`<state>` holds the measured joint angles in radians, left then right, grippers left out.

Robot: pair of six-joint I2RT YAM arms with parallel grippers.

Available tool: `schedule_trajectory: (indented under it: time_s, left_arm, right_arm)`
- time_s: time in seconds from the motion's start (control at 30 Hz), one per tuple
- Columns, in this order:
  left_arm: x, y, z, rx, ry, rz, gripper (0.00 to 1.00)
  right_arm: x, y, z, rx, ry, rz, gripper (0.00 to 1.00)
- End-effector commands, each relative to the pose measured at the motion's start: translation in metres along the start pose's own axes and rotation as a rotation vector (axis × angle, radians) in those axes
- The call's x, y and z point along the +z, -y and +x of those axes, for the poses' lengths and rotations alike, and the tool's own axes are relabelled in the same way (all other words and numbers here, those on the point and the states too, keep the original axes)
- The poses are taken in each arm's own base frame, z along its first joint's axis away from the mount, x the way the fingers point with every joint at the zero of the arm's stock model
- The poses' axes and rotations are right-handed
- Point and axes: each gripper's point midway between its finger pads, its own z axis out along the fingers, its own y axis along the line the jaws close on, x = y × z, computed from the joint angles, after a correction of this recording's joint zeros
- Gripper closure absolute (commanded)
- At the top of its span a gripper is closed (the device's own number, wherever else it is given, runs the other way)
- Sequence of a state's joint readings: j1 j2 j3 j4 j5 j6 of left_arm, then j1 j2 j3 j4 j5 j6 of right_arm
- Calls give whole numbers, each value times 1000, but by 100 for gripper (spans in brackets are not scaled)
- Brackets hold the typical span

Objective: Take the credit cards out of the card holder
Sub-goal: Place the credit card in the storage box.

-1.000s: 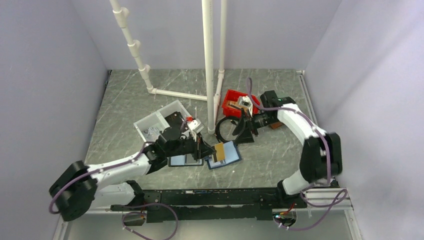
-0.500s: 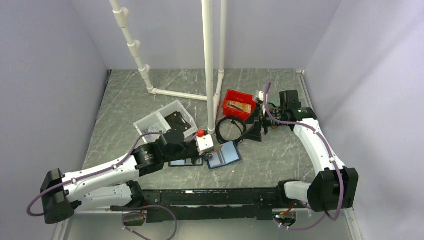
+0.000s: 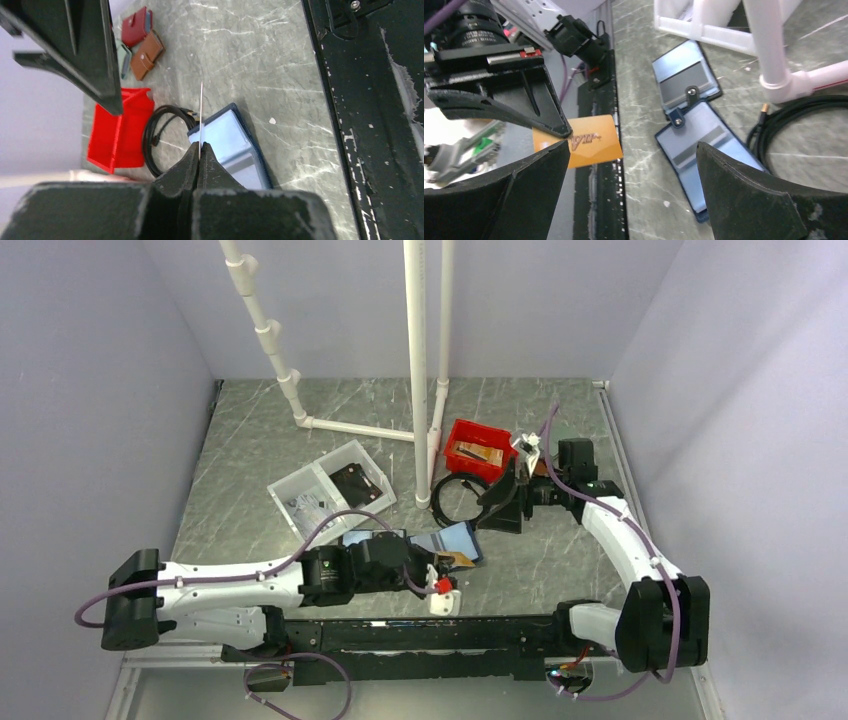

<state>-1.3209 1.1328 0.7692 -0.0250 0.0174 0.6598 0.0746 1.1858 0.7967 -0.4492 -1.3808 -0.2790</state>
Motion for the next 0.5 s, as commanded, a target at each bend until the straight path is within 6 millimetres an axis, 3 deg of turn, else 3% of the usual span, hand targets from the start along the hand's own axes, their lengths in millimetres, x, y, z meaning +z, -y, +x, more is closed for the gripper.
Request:
schedule_trajectory:
  time_s: [0.0, 0.17, 0.3, 0.47]
  left_arm:
    - [4, -16, -25, 188, 58, -91, 100]
    - [10, -8, -33, 430, -51, -157, 100]
    - [15, -5, -16, 591, -239, -230, 100]
    - [15, -7, -5, 666, -299, -327, 100]
  right_arm:
    - [13, -13, -6, 21, 6, -114, 0]
    - [32, -11, 8, 107, -62, -147, 0]
    - [41, -10, 12, 179, -94, -175, 0]
    - [44, -3, 13, 228, -99, -137, 0]
